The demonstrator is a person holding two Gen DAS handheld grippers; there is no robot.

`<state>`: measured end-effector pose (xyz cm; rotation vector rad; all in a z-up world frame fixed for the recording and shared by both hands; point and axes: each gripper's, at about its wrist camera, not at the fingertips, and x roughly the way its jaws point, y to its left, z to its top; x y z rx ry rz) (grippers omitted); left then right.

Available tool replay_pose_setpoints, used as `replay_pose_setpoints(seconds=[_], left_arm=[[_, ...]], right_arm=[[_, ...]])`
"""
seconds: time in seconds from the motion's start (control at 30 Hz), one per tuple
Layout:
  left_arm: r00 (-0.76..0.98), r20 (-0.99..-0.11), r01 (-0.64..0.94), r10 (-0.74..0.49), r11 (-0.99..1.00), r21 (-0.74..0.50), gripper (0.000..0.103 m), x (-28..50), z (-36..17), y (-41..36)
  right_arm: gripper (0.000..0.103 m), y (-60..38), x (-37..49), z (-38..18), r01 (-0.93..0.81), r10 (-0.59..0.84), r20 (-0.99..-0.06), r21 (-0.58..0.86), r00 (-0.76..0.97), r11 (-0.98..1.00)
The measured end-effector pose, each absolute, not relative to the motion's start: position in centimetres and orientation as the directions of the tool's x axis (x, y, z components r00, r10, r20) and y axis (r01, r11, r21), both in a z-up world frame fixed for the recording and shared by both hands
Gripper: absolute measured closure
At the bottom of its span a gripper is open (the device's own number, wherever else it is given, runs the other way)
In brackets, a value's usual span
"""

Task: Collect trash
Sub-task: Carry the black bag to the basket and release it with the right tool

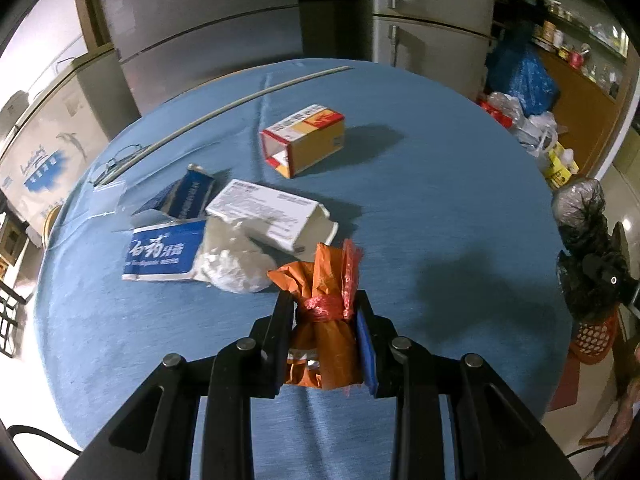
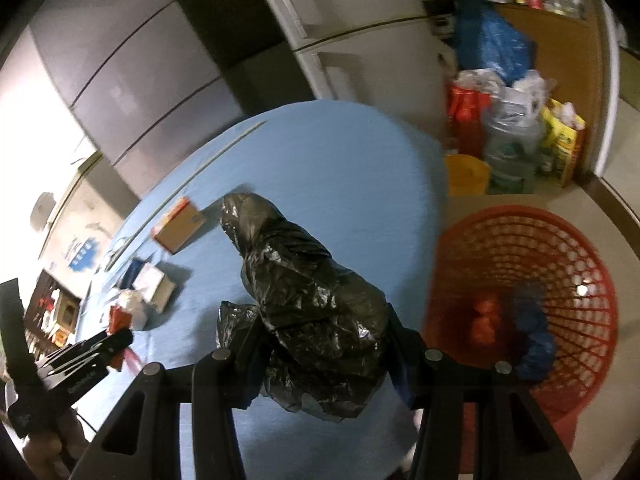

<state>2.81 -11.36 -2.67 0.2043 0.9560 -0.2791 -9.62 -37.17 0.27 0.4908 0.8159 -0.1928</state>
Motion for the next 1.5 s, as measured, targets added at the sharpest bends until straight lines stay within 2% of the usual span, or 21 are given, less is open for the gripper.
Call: replay_pose_setpoints(seconds=[0.6, 0.87, 1.5], left_arm=[[0.532, -0.810, 0.482, -0.247, 0.875, 0.050, 0.072, 1.1, -1.4, -18.7], [0.513, -0.808, 0.557, -0.288, 0.828, 0.059, 0.072, 0.3, -1.1, -22.6], [0.444, -0.816, 0.696, -0.371, 0.716, 0.052, 0.072, -2.2, -1.2, -31.3]], right_arm=[[0.049, -43.5, -13.6, 0.2, 0.499, -0.109, -0.740, 0.330, 0.664, 0.801], [0.049, -48.6, -16.3, -1.7, 0.615, -0.189, -0.780, 0.294, 0.597, 0.731], [0.047, -53.3, -17.9, -5.6, 0.685, -0.181, -0.835, 0.281, 0.520, 0.672]])
